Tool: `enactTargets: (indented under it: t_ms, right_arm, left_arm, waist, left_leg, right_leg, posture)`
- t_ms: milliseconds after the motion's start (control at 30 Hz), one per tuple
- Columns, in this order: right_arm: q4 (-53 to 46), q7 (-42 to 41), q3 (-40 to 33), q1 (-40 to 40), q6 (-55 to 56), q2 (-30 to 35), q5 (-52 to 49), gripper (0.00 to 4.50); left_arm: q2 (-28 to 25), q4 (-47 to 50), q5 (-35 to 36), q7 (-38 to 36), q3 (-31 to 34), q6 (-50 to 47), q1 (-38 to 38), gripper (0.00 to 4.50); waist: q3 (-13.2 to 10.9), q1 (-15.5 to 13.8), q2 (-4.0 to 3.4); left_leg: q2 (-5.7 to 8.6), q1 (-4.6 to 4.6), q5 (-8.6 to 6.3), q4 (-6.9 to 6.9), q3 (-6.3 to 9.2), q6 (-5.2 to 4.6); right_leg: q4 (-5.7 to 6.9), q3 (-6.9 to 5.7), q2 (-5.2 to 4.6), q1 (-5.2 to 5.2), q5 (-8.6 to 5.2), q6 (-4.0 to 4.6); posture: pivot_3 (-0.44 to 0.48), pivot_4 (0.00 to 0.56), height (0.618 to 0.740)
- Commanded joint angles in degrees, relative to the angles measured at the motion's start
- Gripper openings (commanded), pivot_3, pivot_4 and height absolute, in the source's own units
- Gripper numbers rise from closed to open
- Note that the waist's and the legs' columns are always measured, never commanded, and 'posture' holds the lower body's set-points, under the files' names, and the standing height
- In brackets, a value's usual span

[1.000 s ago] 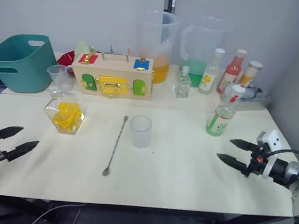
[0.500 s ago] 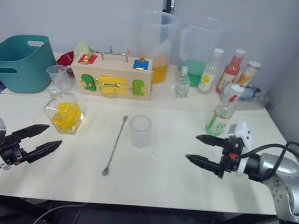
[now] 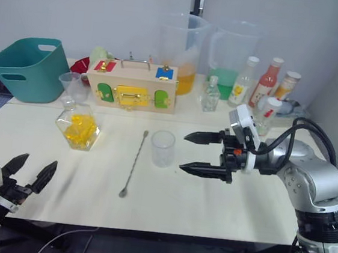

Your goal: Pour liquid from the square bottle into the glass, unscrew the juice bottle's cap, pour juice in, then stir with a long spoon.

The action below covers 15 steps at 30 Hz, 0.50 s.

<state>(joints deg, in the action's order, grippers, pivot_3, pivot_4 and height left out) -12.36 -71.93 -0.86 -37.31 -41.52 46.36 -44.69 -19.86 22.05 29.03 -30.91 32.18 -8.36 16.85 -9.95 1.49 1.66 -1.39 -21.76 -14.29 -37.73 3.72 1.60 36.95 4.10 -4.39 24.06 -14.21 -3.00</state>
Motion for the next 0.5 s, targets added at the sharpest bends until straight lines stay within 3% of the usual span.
enactTargets:
  t_ms: [33, 500]
  right_arm:
    - [1.46, -1.86, 0.33, -1.96, 2.22, -0.05, 1.63, 4.47]
    - [3.63, -1.94, 0.99, -4.97, 2.63, 0.58, 5.4, 4.47]
  left_arm:
    - [0.95, 0.43, -0.81, 3.63, 0.22, 1.6, -1.28, 4.5]
    - [-3.06, -15.17, -8.77, 10.57, -8.6, -1.42, -21.32, 4.5]
  waist:
    - [0.0, -0.23, 0.0]
    - [0.02, -0.63, 0.04]
  left_leg:
    - [0.0, 0.0, 0.0, -0.03, 0.01, 0.0]
    - [0.04, -0.12, 0.0, -0.1, 0.06, 0.0]
  right_leg:
    - [0.0, -0.01, 0.0, -0.01, 0.02, 0.0]
    - [0.05, -0.04, 0.0, 0.08, 0.07, -0.02]
  posture:
    - [0.0, 0.15, 0.731]
    - [0.0, 0.15, 0.731]
